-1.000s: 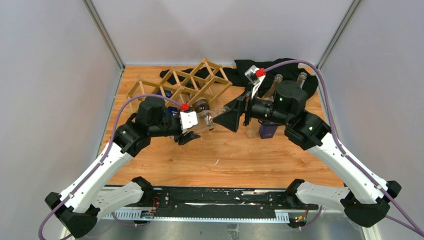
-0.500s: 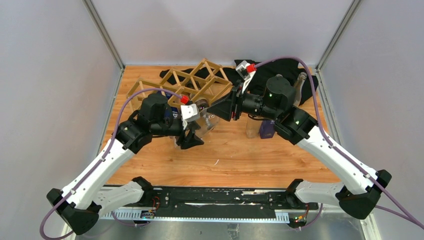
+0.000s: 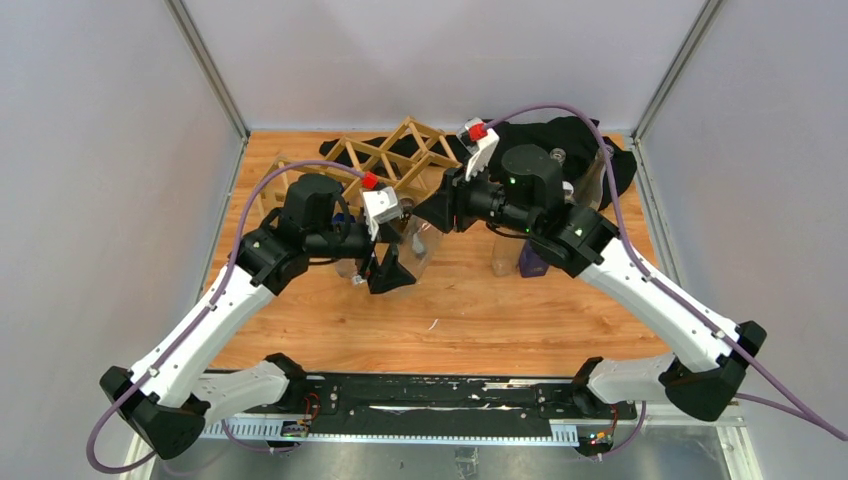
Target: Take the wine bottle off the wine rack
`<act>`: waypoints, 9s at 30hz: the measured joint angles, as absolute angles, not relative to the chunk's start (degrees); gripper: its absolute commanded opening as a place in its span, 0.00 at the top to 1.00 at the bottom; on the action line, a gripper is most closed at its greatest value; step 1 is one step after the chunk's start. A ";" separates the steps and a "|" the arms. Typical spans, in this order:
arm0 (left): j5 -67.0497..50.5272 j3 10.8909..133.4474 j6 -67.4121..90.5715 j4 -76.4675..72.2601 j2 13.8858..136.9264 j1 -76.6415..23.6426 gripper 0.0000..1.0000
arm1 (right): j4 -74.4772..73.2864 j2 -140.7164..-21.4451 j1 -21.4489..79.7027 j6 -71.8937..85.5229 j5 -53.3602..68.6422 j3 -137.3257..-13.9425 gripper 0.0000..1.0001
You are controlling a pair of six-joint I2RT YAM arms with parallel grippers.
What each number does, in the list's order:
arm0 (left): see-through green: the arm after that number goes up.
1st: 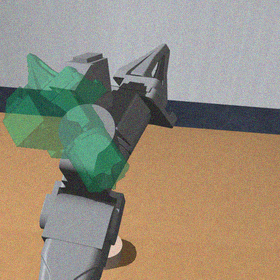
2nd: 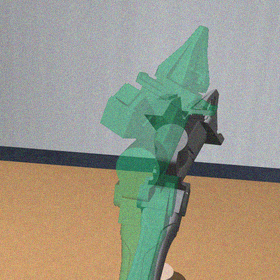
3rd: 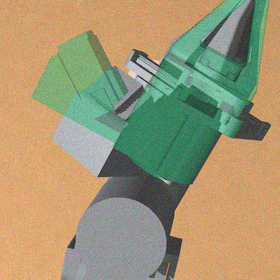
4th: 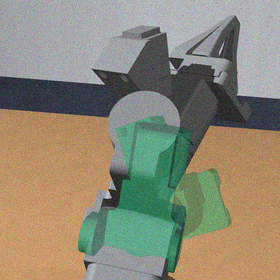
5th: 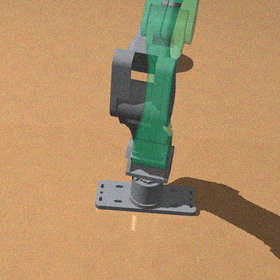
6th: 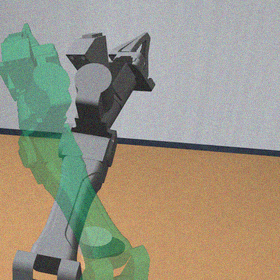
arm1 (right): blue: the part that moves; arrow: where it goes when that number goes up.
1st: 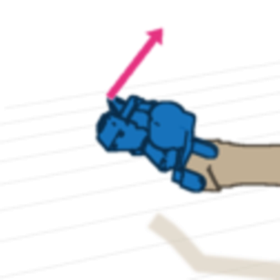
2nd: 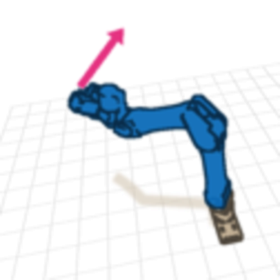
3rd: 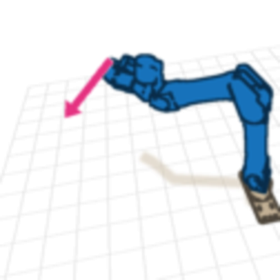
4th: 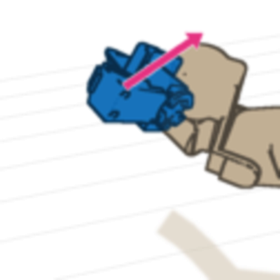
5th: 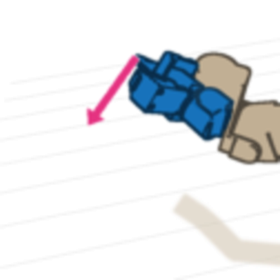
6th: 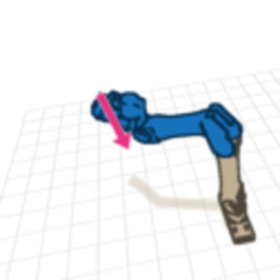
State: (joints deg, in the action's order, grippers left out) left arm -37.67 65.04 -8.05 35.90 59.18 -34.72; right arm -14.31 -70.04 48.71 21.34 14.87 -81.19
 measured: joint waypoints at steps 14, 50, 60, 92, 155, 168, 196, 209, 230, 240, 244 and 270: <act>-42.52 77.38 -14.11 49.23 63.86 -21.12 0.00 | -27.73 -77.12 48.14 11.53 0.03 -90.96 1.00; -24.18 88.66 -20.95 64.47 72.93 -10.98 0.00 | -13.21 -100.33 34.61 8.14 -19.31 -90.63 0.74; -23.81 88.66 -21.06 64.49 72.84 -10.98 0.00 | -12.88 -100.75 34.61 11.27 -19.59 -90.45 0.33; -20.71 96.75 -22.06 64.60 73.84 -3.11 0.00 | -12.36 -100.18 59.55 27.31 -3.86 -84.44 0.04; -33.21 63.46 -67.68 64.84 50.59 -3.07 0.00 | 9.41 -100.55 59.33 52.07 4.19 -67.35 1.00; -34.13 53.30 -87.94 65.19 44.53 -8.71 0.00 | -0.99 -90.08 60.38 53.49 13.13 -63.00 1.00; -30.79 45.41 -78.81 59.16 38.65 -18.87 0.26 | -15.59 -89.82 60.77 48.01 27.38 -77.97 0.96; -31.79 45.21 -71.09 56.14 37.78 -19.27 1.00 | -15.05 -88.09 59.75 45.69 28.95 -79.05 0.13; -48.88 60.97 -30.11 52.40 49.89 -19.31 1.00 | -14.46 -67.02 55.75 34.26 18.72 -81.84 0.04; -56.12 62.74 -21.21 51.72 52.25 -19.27 1.00 | -10.02 -69.82 55.70 31.24 20.05 -80.31 0.03; -59.51 63.07 -19.14 51.35 52.75 -19.27 1.00 | -7.66 -73.43 56.12 30.24 22.26 -80.31 0.03; -42.68 76.09 -21.50 57.78 59.16 -19.35 0.00 | -21.08 -64.82 56.80 14.04 3.31 -70.28 1.00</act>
State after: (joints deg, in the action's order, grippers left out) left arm -42.68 76.09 -21.50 57.78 59.16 -19.35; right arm -21.08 -64.82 56.80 14.04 3.31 -70.28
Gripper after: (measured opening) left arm 0.996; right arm 0.703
